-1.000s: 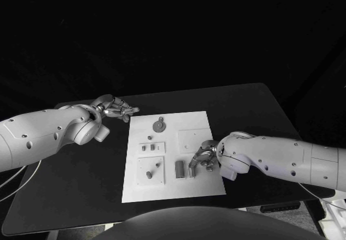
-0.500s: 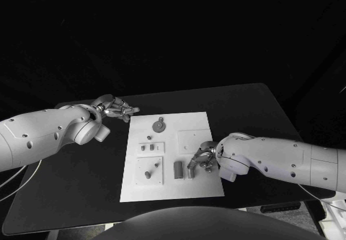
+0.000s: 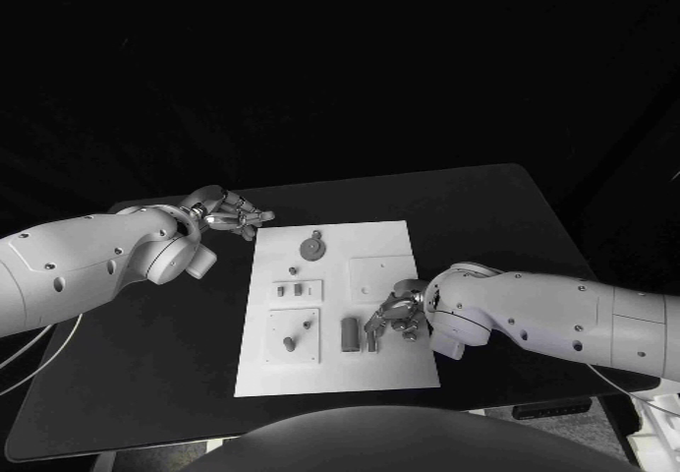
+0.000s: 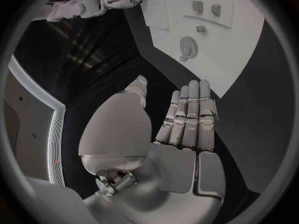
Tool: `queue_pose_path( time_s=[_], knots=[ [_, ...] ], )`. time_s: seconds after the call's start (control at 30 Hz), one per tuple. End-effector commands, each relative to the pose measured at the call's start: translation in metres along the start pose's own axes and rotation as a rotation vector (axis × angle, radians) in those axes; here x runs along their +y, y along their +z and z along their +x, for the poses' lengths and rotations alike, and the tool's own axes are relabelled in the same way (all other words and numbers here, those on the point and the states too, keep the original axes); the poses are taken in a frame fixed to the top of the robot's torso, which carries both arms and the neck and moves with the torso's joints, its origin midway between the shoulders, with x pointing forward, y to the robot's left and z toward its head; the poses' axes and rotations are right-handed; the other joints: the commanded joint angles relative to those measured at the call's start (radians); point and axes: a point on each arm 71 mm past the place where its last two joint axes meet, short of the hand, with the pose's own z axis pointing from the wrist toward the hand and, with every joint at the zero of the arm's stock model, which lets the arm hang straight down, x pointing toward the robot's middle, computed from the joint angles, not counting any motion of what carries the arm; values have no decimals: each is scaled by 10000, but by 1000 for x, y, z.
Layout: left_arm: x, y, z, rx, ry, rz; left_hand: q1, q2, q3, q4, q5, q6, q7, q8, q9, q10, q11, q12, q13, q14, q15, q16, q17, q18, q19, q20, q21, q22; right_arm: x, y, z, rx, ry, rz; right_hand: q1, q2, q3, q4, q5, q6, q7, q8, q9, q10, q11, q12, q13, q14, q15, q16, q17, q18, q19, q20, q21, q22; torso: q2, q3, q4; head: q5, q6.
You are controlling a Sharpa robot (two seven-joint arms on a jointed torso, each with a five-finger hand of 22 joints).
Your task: Assemble the parts on the task board
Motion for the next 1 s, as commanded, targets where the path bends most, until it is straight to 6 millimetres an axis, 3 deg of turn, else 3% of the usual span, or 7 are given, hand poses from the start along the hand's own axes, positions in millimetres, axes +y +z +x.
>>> queue_pose_path(
  time_s=[0.03, 0.53, 0.77, 1.0],
  knots=[
    [-2, 0, 1, 106, 31, 61, -9, -74, 9, -19, -47, 37, -29, -5, -13, 55, -18, 30, -14, 40, 6, -54, 11, 107, 73, 5, -69, -12, 2, 0, 3, 180, -181, -198, -4, -115, -12, 93, 18, -60, 7, -43, -19, -66, 4, -19, 11, -34, -71, 33, 7, 77, -38, -65, -24, 150, 2, 0, 1, 4, 1],
    [-1, 0, 0, 70, 38, 53, -12, -78, 20, -19, -47, 38, -29, -5, -15, 55, -18, 29, -14, 41, 6, -58, 15, 107, 73, 5, -69, -14, -13, -6, -12, -794, -374, -440, 99, -148, 9, 180, 19, -80, 9, -47, -33, -73, 5, -14, 12, -35, -93, 38, 5, 77, -25, -85, -27, 149, -3, 2, -4, 13, 1],
    [0, 0, -1, 13, 40, 52, -10, -79, 25, -20, -46, 40, -29, -5, -16, 57, -19, 30, -14, 42, 6, -59, 17, 108, 74, 5, -68, -14, -17, -16, -25, -1672, -932, -1108, 430, -249, -35, 29, 12, -297, 84, -131, -78, -94, 74, 5, 20, -23, -142, 18, -14, 77, 9, -111, -37, 141, -1, 4, -13, 18, 1],
    [-1, -1, -1, 31, 38, 52, -6, -75, 32, -21, -46, 43, -31, -3, -16, 60, -20, 32, -13, 45, 5, -59, 19, 109, 77, 4, -67, -14, -9, -20, -25, -1925, -1608, -1860, 874, -197, -86, -290, 14, -103, 6, 51, 13, -70, 1, 42, 24, 31, -174, 19, -29, 77, 67, -122, -50, 135, 6, 10, -6, 21, 1]
  ],
)
